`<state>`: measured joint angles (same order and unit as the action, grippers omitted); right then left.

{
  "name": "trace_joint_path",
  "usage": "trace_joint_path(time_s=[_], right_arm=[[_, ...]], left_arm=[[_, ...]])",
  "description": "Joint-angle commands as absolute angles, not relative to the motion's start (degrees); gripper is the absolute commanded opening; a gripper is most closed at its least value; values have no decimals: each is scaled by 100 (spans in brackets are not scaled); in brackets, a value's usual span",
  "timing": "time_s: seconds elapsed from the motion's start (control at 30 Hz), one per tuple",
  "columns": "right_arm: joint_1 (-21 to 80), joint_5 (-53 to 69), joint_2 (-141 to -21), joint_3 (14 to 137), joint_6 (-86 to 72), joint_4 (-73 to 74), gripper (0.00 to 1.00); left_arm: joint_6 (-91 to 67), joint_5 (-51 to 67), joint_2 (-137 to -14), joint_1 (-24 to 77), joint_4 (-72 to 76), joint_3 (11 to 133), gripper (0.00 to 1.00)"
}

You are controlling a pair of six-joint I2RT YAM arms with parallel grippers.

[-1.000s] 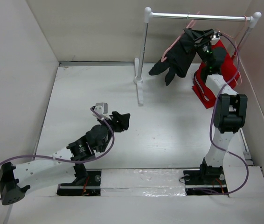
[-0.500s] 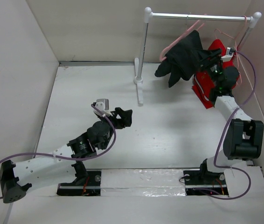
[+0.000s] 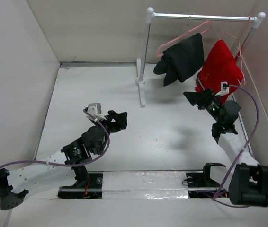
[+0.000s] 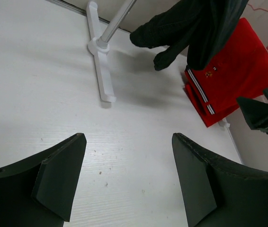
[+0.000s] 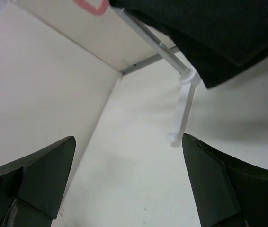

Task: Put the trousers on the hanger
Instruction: Reset both arms

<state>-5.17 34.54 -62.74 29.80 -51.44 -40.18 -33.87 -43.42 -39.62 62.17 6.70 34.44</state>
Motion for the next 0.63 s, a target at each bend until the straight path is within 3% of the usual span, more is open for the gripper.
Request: trace_joint_path(time_s=[0.0, 0.13, 0.6], right_arm=[[-475, 3446, -5530, 2717, -3704, -2991, 100], [-413, 3024, -5177, 2435, -3121, -1909, 100], [-413, 3305, -5221, 2434, -2778, -1679, 100]], left_arm=[[-3647, -4474, -3850, 6231, 519, 3235, 71], [-3884, -4535, -3929, 6231, 343, 3007, 71], [-4034, -4430, -3982, 6231, 553, 2716, 70]])
